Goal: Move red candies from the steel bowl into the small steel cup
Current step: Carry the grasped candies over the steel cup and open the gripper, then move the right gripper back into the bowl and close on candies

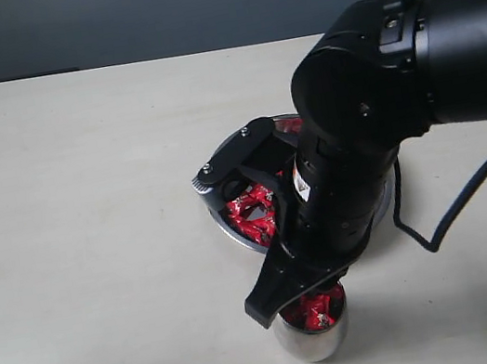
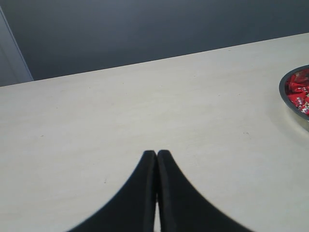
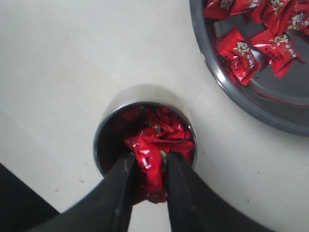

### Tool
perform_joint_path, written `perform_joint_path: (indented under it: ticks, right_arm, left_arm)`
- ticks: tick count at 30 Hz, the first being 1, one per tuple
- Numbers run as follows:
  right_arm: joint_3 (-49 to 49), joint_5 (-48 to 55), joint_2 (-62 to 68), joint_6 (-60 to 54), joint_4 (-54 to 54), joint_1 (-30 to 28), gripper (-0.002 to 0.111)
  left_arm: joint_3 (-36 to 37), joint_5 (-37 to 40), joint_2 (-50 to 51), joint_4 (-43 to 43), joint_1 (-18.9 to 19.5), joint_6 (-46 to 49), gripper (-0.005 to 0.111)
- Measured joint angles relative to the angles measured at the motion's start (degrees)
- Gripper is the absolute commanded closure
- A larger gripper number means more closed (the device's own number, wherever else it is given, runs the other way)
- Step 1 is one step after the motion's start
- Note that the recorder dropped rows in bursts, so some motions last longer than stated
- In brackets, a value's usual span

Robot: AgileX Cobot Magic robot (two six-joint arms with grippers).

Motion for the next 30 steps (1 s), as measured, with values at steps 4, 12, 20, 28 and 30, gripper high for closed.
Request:
perform_joint_path:
  ticks: [4,12,20,28,30]
  right_arm:
    - [0.0,-0.1,0.0,0.0,0.2,0.0,0.085]
    - [0.0,-0.3,0.0,0.0,0.4,0.0,0.074]
    - [0.0,-0.3,0.0,0.0,0.4,0.0,0.074]
    - [-4.4,-0.4,0.0,4.7,-10.6,0.0,0.074]
    - [-5.9,-0.4,0.1,7.7,-14.4,-0.6,0.074]
  left_arm:
    - [0.0,0.0,0.0,0.0,0.0,0.0,0.106]
    - [0.0,0.0,0.0,0.0,0.0,0.0,0.106]
    - [0.0,0.0,0.0,0.0,0.0,0.0,0.106]
    - [0.0,0.0,0.0,0.0,0.0,0.0,0.106]
    - [0.0,0.0,0.0,0.0,0.0,0.0,0.106]
